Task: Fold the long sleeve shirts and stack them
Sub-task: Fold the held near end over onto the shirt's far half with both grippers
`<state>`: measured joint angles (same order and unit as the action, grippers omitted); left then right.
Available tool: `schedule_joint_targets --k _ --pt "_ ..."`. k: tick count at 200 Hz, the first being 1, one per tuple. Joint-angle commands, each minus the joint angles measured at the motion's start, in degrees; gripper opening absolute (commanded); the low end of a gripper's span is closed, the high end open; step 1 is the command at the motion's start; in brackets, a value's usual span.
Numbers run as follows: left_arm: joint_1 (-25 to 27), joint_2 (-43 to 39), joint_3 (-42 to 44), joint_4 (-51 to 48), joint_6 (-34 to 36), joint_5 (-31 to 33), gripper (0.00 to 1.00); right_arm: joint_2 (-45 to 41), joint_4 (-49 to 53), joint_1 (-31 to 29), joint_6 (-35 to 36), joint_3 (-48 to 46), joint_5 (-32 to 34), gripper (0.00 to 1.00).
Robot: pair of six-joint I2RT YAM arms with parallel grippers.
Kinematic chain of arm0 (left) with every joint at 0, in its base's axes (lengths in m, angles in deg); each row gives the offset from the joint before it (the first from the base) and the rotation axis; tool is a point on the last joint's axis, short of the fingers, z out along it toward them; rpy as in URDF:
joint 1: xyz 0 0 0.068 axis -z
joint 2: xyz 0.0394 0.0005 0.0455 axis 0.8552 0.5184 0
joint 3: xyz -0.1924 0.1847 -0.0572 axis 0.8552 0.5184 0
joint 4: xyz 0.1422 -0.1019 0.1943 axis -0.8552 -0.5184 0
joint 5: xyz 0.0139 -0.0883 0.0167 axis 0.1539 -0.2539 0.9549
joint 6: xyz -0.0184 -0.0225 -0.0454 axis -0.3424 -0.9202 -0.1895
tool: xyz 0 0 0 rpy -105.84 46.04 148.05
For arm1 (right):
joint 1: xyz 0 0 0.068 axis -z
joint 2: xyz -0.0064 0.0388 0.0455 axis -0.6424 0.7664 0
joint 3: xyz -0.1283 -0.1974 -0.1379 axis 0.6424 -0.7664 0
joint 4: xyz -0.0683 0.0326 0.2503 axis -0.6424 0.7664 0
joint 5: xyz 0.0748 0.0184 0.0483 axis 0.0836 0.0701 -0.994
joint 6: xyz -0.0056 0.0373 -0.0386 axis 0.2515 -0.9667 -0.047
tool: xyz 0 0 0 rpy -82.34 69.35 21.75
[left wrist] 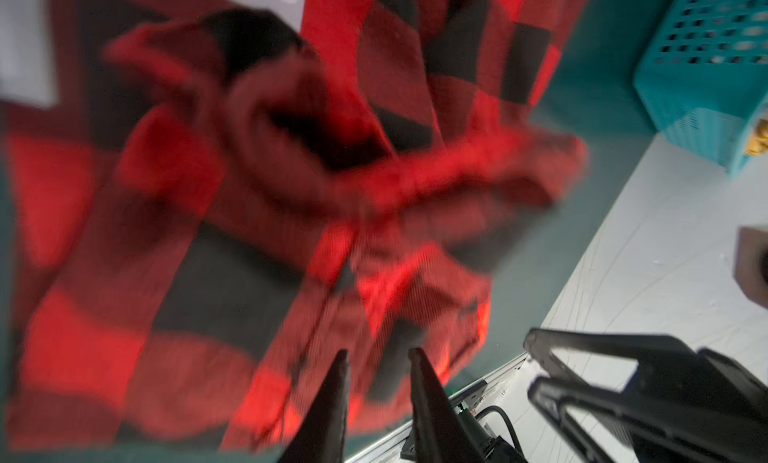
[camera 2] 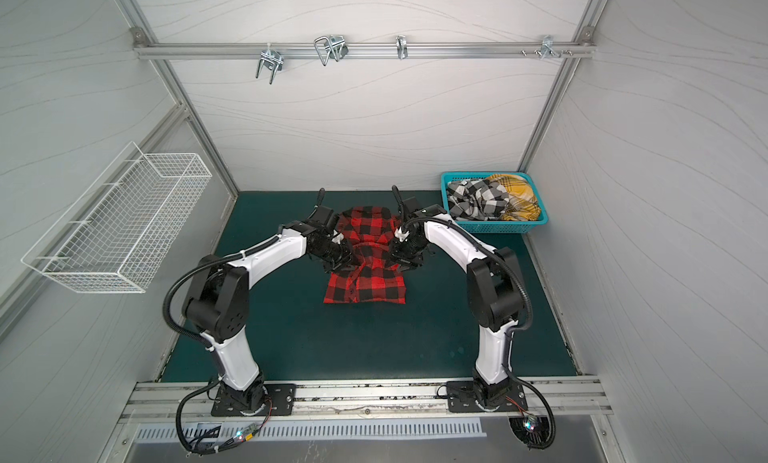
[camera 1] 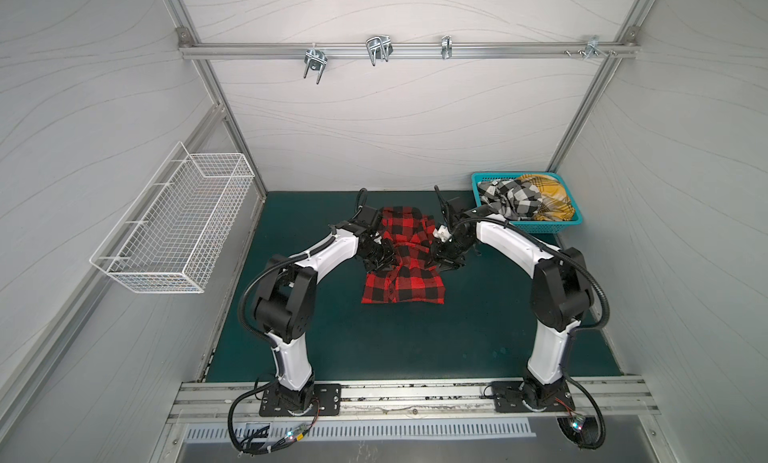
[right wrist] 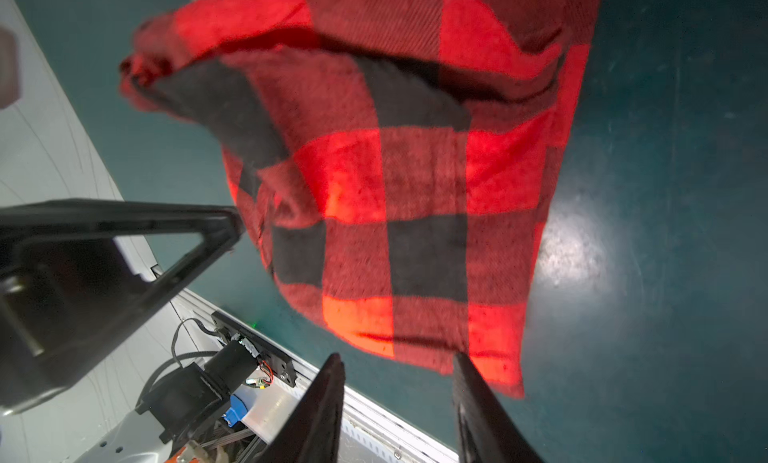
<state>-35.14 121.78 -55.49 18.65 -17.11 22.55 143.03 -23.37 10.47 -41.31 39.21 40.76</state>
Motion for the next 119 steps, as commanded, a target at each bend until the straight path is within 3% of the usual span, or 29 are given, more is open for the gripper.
schedule_joint_targets --k 1,44,88,119 --pt "0.0 5.4 -7.2 -0.9 1.5 2.2 0.25 6.7 -0.9 -0.8 2.3 4.0 0.1 0.41" --pt "-1.1 11.6 -9.8 -7.8 2.5 10.7 0.2 14.5 0.5 -2.9 3.7 7.9 5.3 0.33" --pt "1.5 1.5 4.6 -6.1 1.5 11.2 0.2 5.5 -0.8 -6.8 0.8 -0.6 6.1 0.33" --pt "1.2 -9.8 5.9 -9.7 2.6 15.1 0.49 -1.8 3.3 -8.2 -0.1 -0.3 9.0 0.4"
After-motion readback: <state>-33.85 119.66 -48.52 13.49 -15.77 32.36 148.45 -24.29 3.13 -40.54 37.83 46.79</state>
